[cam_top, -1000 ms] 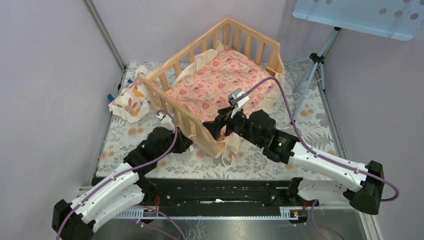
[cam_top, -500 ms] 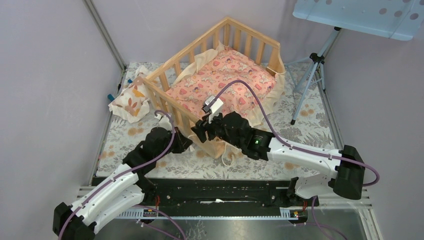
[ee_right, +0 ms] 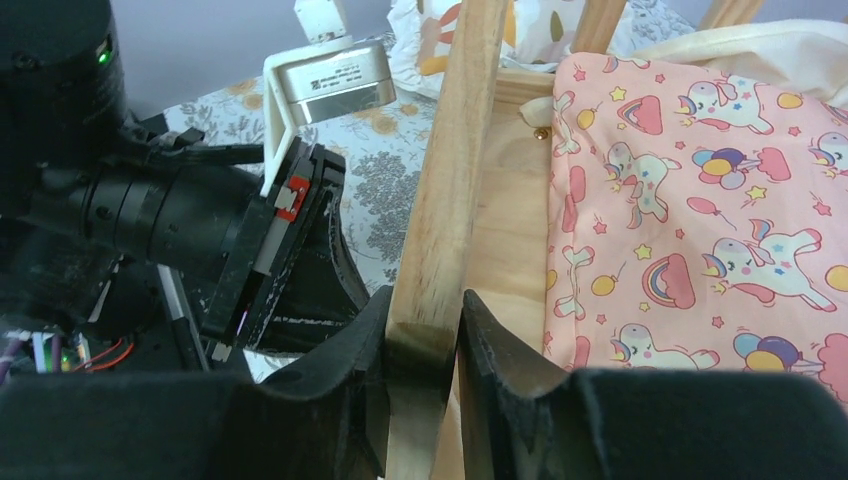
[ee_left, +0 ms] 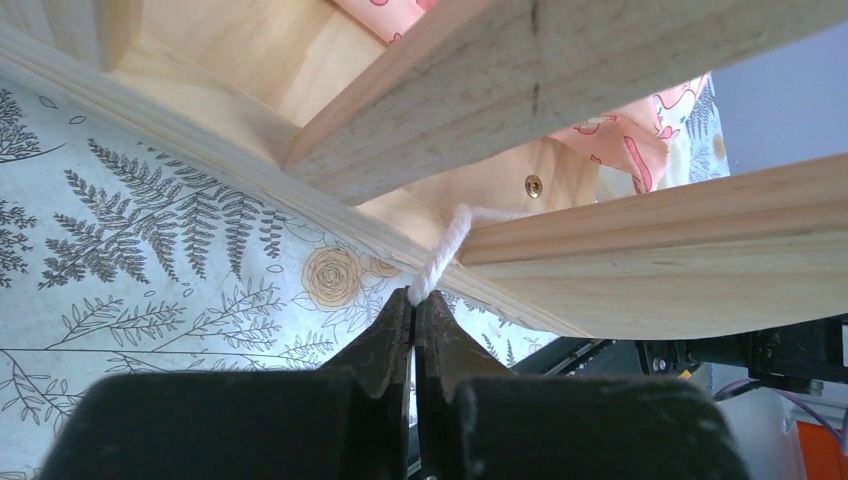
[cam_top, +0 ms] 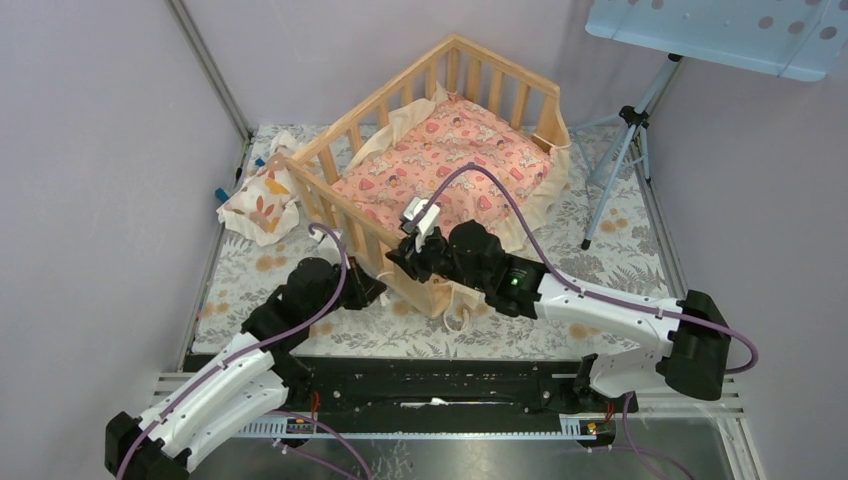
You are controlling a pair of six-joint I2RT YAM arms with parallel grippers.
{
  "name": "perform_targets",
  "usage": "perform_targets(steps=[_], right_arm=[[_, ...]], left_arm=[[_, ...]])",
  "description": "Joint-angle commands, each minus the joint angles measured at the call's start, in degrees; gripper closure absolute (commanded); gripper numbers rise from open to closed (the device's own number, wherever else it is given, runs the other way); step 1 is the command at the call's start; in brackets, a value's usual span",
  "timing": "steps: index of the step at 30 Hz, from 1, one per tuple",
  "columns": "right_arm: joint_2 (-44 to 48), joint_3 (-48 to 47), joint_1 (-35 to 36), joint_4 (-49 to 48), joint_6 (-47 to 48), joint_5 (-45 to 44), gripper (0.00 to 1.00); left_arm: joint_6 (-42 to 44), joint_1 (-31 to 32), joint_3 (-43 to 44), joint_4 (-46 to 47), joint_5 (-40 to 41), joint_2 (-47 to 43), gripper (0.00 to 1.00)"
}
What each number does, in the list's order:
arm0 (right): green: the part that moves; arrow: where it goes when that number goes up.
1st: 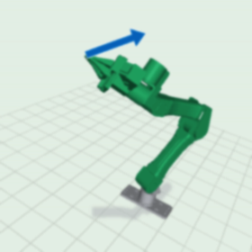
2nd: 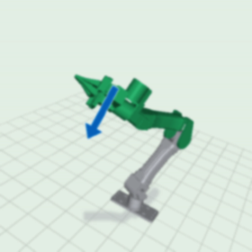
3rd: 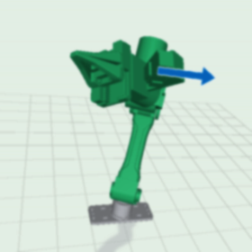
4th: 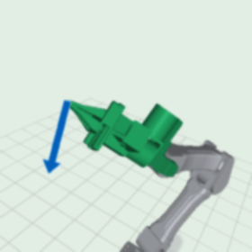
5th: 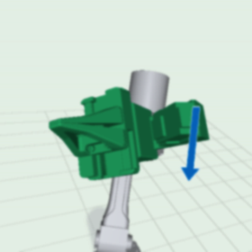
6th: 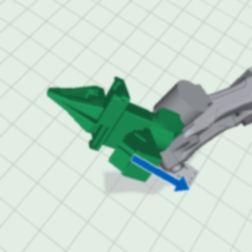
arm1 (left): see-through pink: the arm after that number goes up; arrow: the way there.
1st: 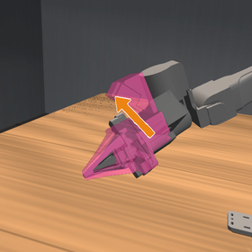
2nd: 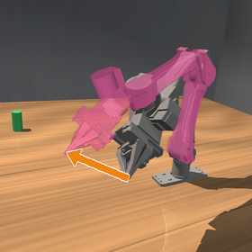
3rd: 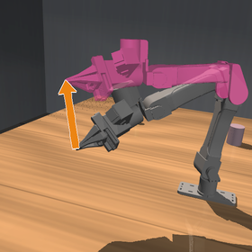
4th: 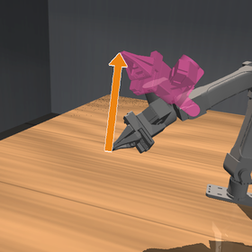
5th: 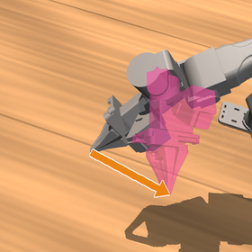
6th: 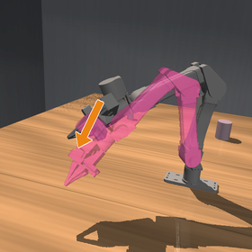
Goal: Set up the pet bed
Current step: Adjust the bed frame at the center of the board.
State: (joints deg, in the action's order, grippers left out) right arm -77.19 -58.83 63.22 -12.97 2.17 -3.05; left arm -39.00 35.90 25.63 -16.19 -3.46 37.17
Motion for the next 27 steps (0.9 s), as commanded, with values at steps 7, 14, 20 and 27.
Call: perform_targets(steps=[7, 14, 20, 27], right_arm=[[7.2, 4.3, 1.3, -1.9, 6.2, 29.2, 1.00], [7.3, 4.6, 1.3, -2.4, 8.2, 37.1, 1.00], [3.7, 1.2, 1.3, -1.5, 11.2, 42.9, 1.00], [1.4, -1.3, 1.3, -1.3, 11.9, 50.1, 1.00]], left_arm=[[3.2, -0.2, -0.2, 4.7, -7.4, 0.2, 1.00], [2.7, -0.3, -0.4, 4.0, -9.7, -0.8, 1.00], [1.6, -0.2, -0.4, 2.0, -9.7, -4.5, 1.00], [0.3, -0.2, -0.4, 0.3, -9.4, -7.6, 1.00]])
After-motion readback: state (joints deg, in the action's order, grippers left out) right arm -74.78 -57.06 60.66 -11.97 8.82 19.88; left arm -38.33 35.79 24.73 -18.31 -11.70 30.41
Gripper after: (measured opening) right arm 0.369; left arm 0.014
